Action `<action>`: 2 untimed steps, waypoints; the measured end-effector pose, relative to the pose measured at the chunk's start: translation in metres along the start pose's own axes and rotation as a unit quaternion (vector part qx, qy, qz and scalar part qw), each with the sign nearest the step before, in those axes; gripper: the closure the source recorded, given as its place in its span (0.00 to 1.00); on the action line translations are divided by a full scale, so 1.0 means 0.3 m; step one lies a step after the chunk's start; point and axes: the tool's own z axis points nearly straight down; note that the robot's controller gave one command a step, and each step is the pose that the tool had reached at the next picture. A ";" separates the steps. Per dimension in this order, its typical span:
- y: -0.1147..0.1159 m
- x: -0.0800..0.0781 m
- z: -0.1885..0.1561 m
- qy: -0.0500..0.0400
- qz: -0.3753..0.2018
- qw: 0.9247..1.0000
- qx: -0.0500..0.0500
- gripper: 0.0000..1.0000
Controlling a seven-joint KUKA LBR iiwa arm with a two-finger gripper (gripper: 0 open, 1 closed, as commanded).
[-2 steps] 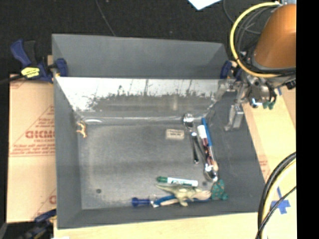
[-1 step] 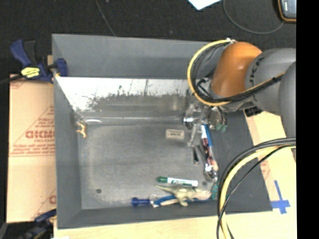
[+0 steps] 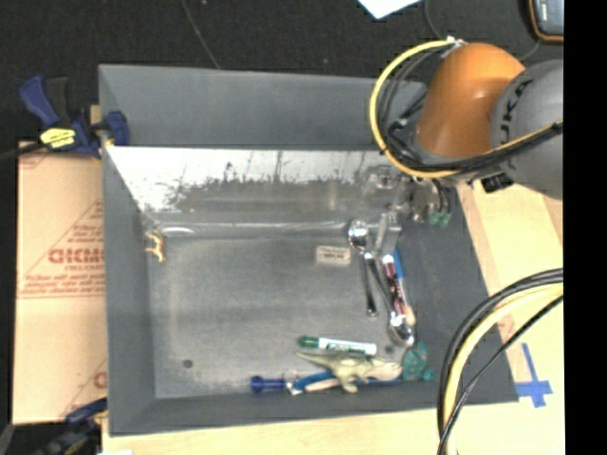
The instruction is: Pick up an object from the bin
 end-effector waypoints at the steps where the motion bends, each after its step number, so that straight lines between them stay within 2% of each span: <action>1: 0.117 0.072 0.217 0.011 0.164 0.986 -0.001 0.00; 2: 0.110 0.084 0.314 -0.003 0.008 1.000 0.000 0.00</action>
Offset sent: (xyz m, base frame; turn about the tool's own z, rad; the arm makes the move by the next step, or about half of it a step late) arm -0.0207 0.0355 -0.0957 0.0149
